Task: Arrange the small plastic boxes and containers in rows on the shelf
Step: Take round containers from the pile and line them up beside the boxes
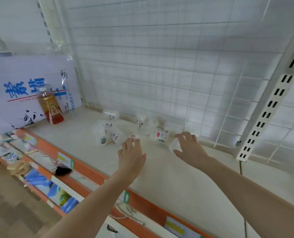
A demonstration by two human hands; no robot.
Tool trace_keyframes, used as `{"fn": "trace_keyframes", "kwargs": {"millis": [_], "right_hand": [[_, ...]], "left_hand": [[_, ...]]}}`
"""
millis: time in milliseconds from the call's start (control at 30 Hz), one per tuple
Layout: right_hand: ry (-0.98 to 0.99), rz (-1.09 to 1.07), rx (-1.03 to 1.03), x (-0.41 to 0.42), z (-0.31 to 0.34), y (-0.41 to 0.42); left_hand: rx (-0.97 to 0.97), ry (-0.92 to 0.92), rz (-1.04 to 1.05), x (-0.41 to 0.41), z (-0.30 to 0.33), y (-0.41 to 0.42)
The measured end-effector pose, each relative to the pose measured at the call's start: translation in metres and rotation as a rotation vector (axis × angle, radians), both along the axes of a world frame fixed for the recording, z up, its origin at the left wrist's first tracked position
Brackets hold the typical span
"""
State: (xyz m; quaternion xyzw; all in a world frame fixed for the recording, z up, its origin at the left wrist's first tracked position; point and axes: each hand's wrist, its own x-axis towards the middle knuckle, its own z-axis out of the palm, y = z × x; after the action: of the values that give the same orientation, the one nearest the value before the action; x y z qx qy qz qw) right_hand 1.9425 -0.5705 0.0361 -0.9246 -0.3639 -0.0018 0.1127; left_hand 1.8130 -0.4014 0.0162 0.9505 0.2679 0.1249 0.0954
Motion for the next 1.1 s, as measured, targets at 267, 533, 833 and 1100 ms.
{"fn": "trace_keyframes", "kwargs": {"millis": [267,533,833,1100], "right_hand": [[-0.03,-0.225,0.174,0.002,-0.006,0.027],[0.298,-0.255,0.374,0.008,-0.012,0.028],[0.451,-0.202,0.399,0.002,-0.015,0.009],[0.436,-0.098,0.493,-0.009,-0.009,-0.013]], "left_hand": [[-0.165,-0.157,0.048,0.011,0.009,0.032],[-0.594,-0.116,0.029,0.025,0.009,0.039],[-0.649,-0.243,-0.067,0.02,0.006,0.035],[-0.698,-0.145,-0.216,0.019,0.012,0.021]]}}
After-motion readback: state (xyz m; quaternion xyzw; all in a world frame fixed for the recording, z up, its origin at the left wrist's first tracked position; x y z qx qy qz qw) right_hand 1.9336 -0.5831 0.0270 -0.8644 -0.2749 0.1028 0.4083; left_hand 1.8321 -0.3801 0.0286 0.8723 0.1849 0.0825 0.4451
